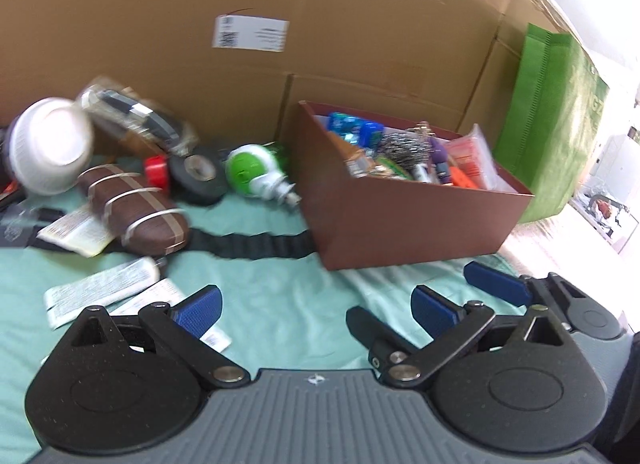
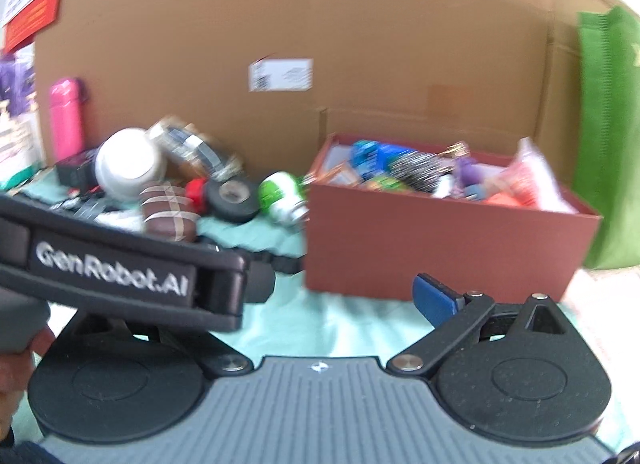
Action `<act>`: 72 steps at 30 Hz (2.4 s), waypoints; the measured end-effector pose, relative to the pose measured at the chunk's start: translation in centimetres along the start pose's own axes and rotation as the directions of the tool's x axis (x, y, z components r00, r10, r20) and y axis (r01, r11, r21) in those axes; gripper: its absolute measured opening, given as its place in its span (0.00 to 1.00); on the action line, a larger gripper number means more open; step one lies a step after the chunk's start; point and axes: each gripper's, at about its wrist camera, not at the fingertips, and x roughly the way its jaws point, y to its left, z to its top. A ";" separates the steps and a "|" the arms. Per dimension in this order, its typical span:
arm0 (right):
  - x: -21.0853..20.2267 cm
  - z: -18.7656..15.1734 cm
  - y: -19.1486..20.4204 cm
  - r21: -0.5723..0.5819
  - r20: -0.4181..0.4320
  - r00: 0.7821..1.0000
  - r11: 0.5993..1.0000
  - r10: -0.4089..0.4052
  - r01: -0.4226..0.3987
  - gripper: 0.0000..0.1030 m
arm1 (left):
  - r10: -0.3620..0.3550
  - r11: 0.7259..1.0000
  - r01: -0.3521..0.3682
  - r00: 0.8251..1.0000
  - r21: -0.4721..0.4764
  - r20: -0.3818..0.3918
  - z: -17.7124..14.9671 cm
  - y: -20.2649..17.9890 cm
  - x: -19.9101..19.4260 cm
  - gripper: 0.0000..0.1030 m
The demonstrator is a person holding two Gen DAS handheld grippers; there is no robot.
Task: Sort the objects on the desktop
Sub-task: 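Move the left gripper back to the white SanDisk card package, then close the left gripper on the card package and lift it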
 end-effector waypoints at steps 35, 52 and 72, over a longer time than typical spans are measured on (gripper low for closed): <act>7.2 -1.0 7.5 -0.117 -0.245 0.855 0.862 0.457 -0.494 0.95 | 0.044 0.982 -0.060 0.995 -0.179 -0.093 -3.4 12.7 -3.1 0.73; 7.0 -0.9 7.5 -0.132 -0.232 0.863 0.865 0.448 -0.484 0.85 | 0.115 0.965 -0.130 0.991 -0.230 -0.074 -2.5 12.9 -2.0 0.51; 5.1 -0.8 7.2 -0.130 -0.147 0.934 0.930 0.325 -0.344 0.55 | 0.163 0.946 -0.165 0.986 -0.280 -0.031 -2.5 12.4 -2.6 0.31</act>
